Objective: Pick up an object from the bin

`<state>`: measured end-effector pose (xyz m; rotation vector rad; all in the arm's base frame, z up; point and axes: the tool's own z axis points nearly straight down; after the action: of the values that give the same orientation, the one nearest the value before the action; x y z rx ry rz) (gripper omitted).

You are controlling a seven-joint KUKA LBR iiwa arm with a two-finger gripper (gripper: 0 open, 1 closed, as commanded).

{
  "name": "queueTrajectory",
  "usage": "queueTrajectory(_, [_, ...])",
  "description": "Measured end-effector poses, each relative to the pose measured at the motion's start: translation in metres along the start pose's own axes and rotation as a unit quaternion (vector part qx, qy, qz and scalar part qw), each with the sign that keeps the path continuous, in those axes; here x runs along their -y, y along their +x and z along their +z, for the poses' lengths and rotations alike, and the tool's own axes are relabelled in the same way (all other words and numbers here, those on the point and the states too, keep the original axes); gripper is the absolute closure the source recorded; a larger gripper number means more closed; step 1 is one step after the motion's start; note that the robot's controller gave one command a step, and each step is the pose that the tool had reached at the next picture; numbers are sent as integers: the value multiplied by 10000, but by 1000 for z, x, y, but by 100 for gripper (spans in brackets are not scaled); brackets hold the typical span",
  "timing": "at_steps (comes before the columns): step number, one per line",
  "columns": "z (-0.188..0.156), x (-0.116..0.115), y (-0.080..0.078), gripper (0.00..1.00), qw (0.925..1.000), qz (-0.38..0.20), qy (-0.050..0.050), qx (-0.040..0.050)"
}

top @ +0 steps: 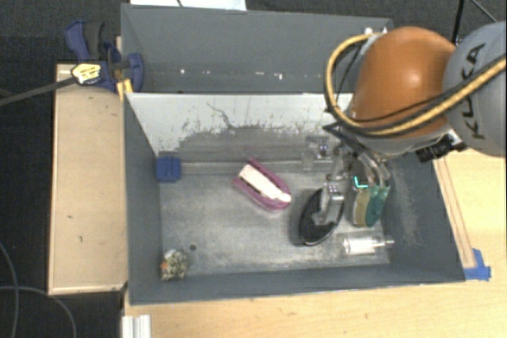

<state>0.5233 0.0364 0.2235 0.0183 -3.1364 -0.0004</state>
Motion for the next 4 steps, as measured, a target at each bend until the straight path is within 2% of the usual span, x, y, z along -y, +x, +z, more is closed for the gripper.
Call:
queueTrajectory(1, [76,75,1,0,10000,-52,12,3])
queueTrajectory(2, [157,81,5,0,9997,-240,1,23])
queueTrajectory(3, [153,81,4,100,9997,-234,2,42])
queueTrajectory(4, [153,66,30,100,9779,-2089,5,28])
